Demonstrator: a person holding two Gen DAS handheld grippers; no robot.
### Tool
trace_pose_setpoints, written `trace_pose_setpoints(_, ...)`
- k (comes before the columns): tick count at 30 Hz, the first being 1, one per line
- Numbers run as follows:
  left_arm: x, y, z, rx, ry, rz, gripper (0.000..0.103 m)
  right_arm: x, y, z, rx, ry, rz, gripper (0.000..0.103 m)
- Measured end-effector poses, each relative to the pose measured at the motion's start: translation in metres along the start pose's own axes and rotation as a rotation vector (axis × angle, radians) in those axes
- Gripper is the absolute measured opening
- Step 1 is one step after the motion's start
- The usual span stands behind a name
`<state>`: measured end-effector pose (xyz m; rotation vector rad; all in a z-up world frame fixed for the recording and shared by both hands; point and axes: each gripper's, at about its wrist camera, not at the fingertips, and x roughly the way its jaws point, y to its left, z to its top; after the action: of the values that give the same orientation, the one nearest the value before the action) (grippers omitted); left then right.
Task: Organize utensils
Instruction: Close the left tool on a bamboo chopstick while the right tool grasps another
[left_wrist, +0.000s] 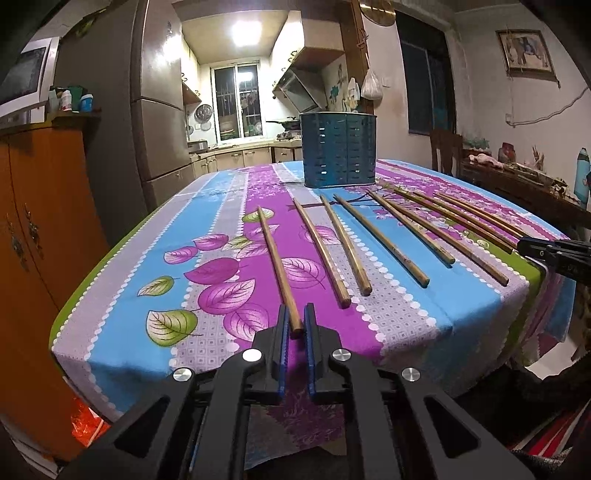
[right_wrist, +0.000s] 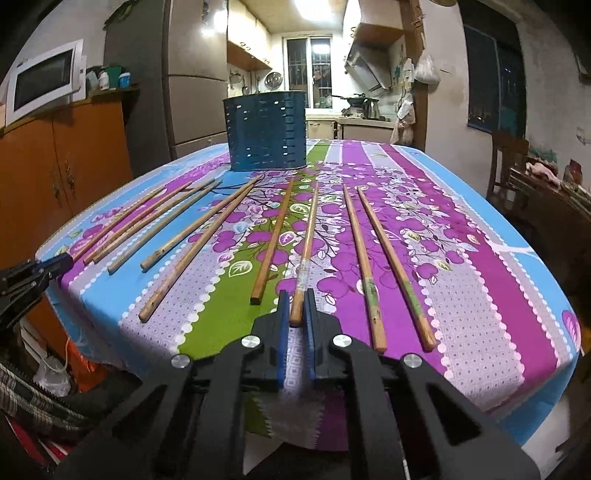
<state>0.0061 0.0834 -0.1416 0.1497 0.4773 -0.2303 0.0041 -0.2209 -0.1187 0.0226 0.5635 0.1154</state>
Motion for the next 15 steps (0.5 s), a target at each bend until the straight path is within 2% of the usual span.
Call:
trace_pose_setpoints(7,-0.015,0.007,0.010,-0.015,-0.047,0.027,0.008,-0.010,-0.008,0.002,0.055,-0.029,-0.005,0.005)
trace_pose_setpoints(15,-0.036,0.018,0.037,-0.046,-0.132,0.033,0.008,-0.036,-0.005,0.022,0.030,-0.116,-0.009,0.005)
